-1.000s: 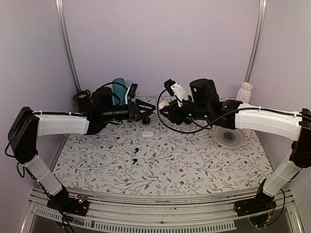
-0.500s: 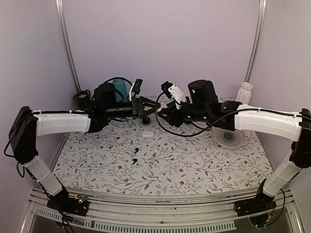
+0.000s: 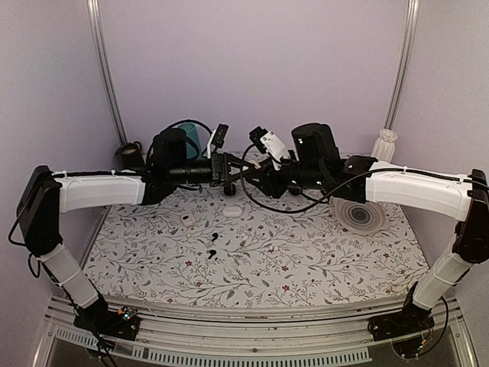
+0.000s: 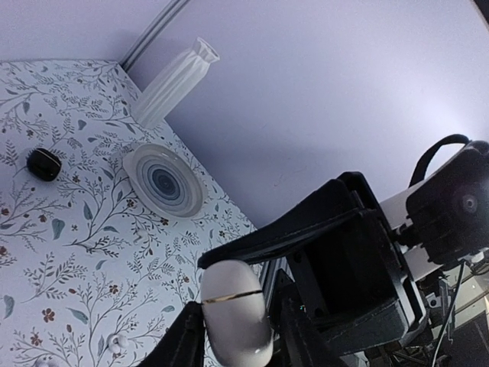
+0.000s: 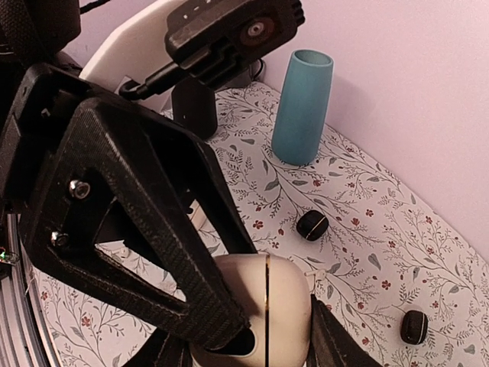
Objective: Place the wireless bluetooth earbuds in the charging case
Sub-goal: Pass from the right arm to the left
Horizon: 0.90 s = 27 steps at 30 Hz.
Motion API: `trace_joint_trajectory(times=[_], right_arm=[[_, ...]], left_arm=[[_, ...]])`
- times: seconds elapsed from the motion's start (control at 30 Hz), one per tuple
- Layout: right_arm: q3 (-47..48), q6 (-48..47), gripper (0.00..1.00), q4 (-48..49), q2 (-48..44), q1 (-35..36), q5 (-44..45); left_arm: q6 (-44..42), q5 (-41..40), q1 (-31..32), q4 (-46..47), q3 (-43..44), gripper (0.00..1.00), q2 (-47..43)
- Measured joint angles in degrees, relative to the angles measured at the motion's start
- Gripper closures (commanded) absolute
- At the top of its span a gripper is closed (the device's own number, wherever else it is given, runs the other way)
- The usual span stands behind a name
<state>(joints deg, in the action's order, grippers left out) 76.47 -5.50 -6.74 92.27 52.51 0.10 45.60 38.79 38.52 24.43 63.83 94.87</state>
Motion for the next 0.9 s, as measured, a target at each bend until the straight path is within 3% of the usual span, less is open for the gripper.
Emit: trace_joint_trajectory(times=[0.2,0.33,0.43,0.57,0.9], right_arm=[[0.09,-0.55,0.88,-0.52,0.52,0.02,0.68],[0.11,-1.29,0.87,-1.09,0.83,0.11,1.86],[0.11,-1.38,0.83,-1.42,0.94,0.26,2.43],[0.09,-1.38,0.66,-1.79,0.94,0.33,2.89],[0.07,0.48,0.12,-1.36,0.94,0.33,2.86]], left_arm=[[-0.55,-0.24,0.00,-1.44,0.68,0.78,0.79],[-0.17,-0.31,0.00,-2.16,1.01,0.99,1.29],[-0.04,-0.13,0.00,-2.29,1.01,1.00,1.60],[0.31,0.17,0.00,-1.60,1.01,1.00,1.99],[0.81,-0.28,-0.07,2.29,1.01,1.00,2.25]])
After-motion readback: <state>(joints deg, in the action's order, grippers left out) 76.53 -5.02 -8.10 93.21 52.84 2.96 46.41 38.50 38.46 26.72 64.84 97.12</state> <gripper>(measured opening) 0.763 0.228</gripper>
